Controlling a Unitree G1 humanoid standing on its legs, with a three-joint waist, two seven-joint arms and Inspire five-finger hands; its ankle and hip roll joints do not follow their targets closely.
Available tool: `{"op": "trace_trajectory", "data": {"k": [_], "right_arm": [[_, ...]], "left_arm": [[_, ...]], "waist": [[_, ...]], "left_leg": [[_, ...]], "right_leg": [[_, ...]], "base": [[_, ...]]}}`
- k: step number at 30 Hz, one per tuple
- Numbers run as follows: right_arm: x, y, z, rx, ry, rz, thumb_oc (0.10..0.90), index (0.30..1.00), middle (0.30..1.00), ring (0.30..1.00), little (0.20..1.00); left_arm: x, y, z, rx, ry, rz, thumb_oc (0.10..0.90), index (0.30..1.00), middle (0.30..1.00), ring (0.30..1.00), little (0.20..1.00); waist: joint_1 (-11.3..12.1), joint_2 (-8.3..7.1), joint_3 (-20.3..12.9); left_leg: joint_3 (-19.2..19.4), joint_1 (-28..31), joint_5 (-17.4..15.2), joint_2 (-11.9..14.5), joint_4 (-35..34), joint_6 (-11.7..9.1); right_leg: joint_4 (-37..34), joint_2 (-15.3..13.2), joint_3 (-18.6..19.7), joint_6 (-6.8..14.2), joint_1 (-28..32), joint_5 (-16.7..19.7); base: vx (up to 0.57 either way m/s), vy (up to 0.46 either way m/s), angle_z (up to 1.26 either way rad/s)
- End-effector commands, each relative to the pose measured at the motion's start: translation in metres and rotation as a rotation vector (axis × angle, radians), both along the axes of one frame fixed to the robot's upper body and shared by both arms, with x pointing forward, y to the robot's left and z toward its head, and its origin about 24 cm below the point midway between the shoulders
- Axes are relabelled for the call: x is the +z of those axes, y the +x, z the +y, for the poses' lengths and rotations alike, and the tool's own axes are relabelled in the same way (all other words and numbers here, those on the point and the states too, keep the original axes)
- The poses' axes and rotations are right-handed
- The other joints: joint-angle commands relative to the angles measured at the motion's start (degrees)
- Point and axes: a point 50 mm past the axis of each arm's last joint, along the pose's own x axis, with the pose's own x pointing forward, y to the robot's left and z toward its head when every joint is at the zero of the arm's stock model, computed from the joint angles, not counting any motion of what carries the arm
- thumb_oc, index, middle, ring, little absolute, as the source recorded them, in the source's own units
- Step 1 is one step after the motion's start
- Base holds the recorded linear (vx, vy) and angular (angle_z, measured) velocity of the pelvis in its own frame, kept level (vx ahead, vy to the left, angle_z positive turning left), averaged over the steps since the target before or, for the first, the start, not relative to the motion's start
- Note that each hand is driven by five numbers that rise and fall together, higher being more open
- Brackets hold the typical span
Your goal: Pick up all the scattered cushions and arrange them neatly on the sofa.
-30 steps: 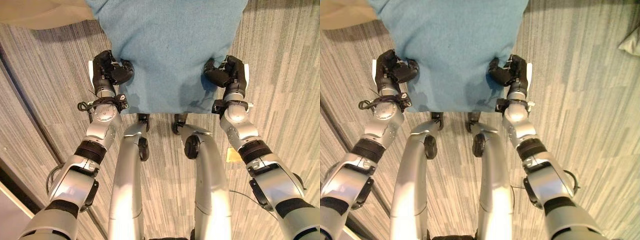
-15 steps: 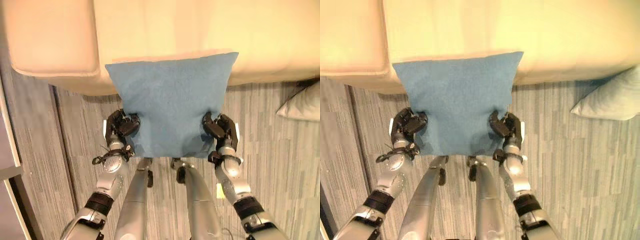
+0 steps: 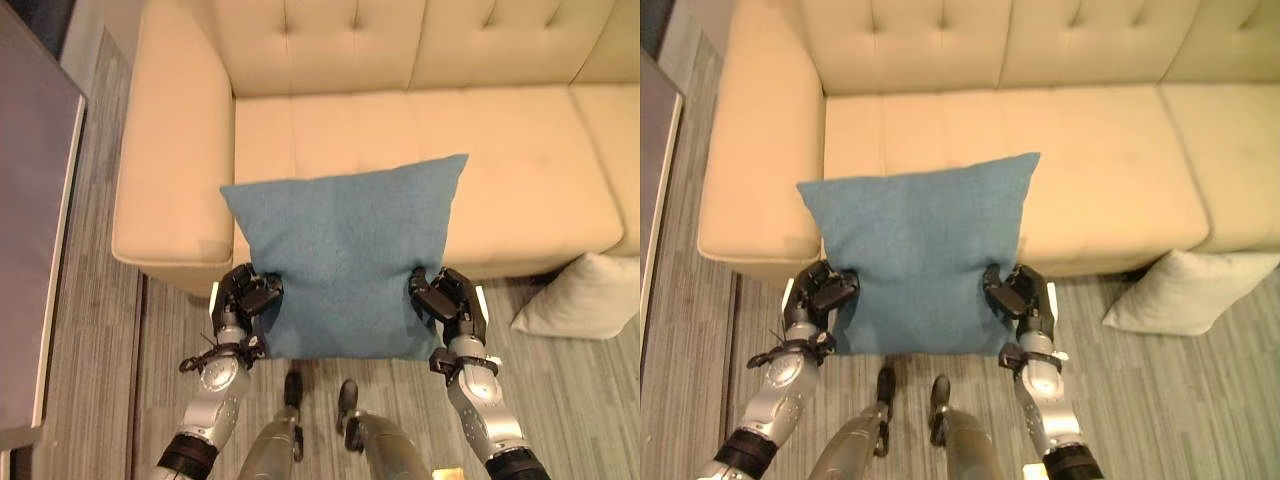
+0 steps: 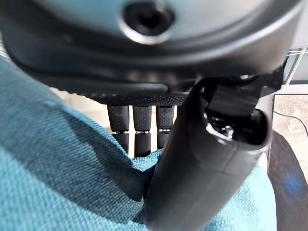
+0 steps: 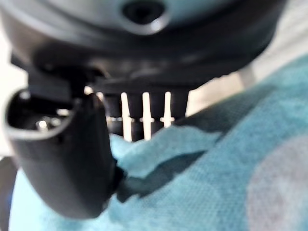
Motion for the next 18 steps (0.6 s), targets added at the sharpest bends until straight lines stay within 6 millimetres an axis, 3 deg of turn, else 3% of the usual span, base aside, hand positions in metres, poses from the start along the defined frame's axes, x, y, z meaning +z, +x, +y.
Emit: {"op": "trace_trajectory", "data": {"k": [1,3,5,8,14,15,18], "right_arm": [[0.049,0.002,0.016,0.112,-0.03,-0.273,0.4,0.3,0.3,0.3,0.3],[0.047,0.001,0.014,0.102,-0.026,-0.261,0.4,0.3,0.3,0.3,0.3],[0.048,0.002,0.015,0.097,-0.015,-0.265,0.4,0.3,0.3,0.3,0.3],[0.047,0.0,0.021,0.124,-0.019,-0.264,0.4,0.3,0.3,0.3,0.3],[0.048,0.0,0.032,0.181,-0.005,-0.268,0.4,0.3,0.3,0.3,0.3],[0.05,0.001,0.038,0.214,-0.009,-0.272,0.4,0.3,0.3,0.3,0.3],[0.052,0.003,0.043,0.235,-0.006,-0.276,0.4,0.3,0.3,0.3,0.3]], "left_arm": [[0.026,0.006,-0.034,-0.166,-0.024,-0.182,0.4,0.3,0.3,0.3,0.3],[0.019,0.001,-0.035,-0.192,0.0,-0.149,0.4,0.3,0.3,0.3,0.3],[0.021,0.002,-0.036,-0.204,0.005,-0.155,0.4,0.3,0.3,0.3,0.3],[0.013,-0.005,-0.034,-0.225,0.025,-0.131,0.4,0.3,0.3,0.3,0.3],[0.013,-0.008,-0.028,-0.245,0.062,-0.124,0.4,0.3,0.3,0.3,0.3],[0.014,-0.01,-0.025,-0.246,0.083,-0.124,0.4,0.3,0.3,0.3,0.3],[0.016,-0.008,-0.023,-0.24,0.09,-0.133,0.4,0.3,0.3,0.3,0.3]], "waist": [[0.73,-1.62,-7.65],[1.74,-1.62,-8.18],[2.51,-1.73,-7.69],[3.42,-1.61,-9.11],[4.68,-1.99,-9.33],[4.68,-1.47,-8.56],[4.3,-0.65,-7.45]], "left_leg": [[-2.87,-1.26,-8.18,-0.07,5.15,-2.83],[-2.64,-2.36,-5.26,-1.42,1.81,-2.86],[-2.87,-4.33,-4.16,-2.27,2.84,-3.15],[-3.7,-0.79,-4.5,-2.37,-0.29,-1.95],[-1.36,4.4,-5.97,-1.79,-0.86,-0.35],[-0.24,5.97,-6.77,-1.46,-0.53,1.24],[0.06,6.16,-7.18,-0.91,0.11,2.24]], "right_leg": [[-12.02,-1.59,0.53,5.56,8.42,3.88],[-13.83,-1.04,1.71,6.02,11.01,4.32],[-13.87,-0.6,2.65,5.97,11.61,4.35],[-14.31,-0.14,3.97,6.25,13.73,3.8],[-9.92,-1.68,6.47,7.41,15.37,2.28],[-1.24,-2.28,7.16,9.62,12.43,4.24],[5.76,-2.23,7.98,10.95,8.48,5.73]], "base": [[0.16,0.043,-0.16],[0.21,0.096,-0.2],[0.1,0.074,-0.35],[0.24,0.102,-0.49],[0.18,0.122,-0.52],[0.09,0.116,-0.56],[0.05,0.093,-0.32]]}}
